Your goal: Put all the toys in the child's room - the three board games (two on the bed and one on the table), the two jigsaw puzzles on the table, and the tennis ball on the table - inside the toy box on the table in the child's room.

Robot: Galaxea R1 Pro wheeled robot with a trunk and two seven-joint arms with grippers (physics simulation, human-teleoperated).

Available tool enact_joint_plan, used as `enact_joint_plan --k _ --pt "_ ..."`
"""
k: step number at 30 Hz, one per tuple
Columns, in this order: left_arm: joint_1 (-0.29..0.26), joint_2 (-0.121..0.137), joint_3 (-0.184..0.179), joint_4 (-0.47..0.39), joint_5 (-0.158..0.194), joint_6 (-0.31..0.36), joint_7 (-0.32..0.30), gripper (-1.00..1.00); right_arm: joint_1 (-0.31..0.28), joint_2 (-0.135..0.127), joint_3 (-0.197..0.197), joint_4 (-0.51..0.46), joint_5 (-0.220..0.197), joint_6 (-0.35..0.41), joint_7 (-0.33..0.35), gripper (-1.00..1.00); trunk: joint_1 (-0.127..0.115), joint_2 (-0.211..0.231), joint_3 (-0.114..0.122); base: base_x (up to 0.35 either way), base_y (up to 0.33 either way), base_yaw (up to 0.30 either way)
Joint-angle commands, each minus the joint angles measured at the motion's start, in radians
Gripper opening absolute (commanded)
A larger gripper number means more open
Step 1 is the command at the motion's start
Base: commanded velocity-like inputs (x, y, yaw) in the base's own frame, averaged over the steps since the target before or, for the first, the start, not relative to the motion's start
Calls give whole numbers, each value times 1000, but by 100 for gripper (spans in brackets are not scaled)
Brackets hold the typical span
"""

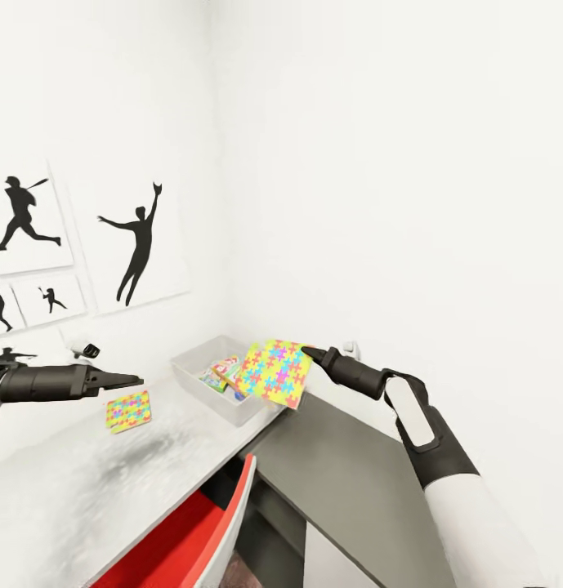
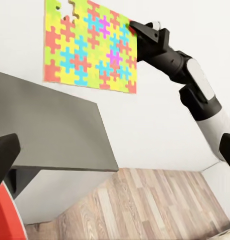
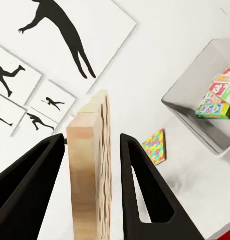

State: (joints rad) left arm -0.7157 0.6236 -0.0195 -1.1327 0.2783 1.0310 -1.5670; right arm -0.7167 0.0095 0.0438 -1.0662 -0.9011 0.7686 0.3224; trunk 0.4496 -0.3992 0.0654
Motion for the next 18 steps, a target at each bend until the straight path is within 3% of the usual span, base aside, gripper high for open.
enact_joint_plan --k 1,5,10,18 --pt "-1 1 -2 1 1 11 -4 100 -19 3 -1 2 3 6 -12 -100 0 -1 -1 0 0 286" --pt "-1 1 -2 1 1 11 -4 100 -90 8 -2 39 3 4 -54 -100 0 -1 -1 0 0 286" --pt "-1 0 -1 13 2 9 -4 100 -160 38 -1 128 7 -7 -111 -100 0 -1 -1 0 0 286" --pt "-1 -1 -1 39 4 9 -4 100 -177 43 -8 147 9 -35 -124 -100 0 -1 -1 31 13 250"
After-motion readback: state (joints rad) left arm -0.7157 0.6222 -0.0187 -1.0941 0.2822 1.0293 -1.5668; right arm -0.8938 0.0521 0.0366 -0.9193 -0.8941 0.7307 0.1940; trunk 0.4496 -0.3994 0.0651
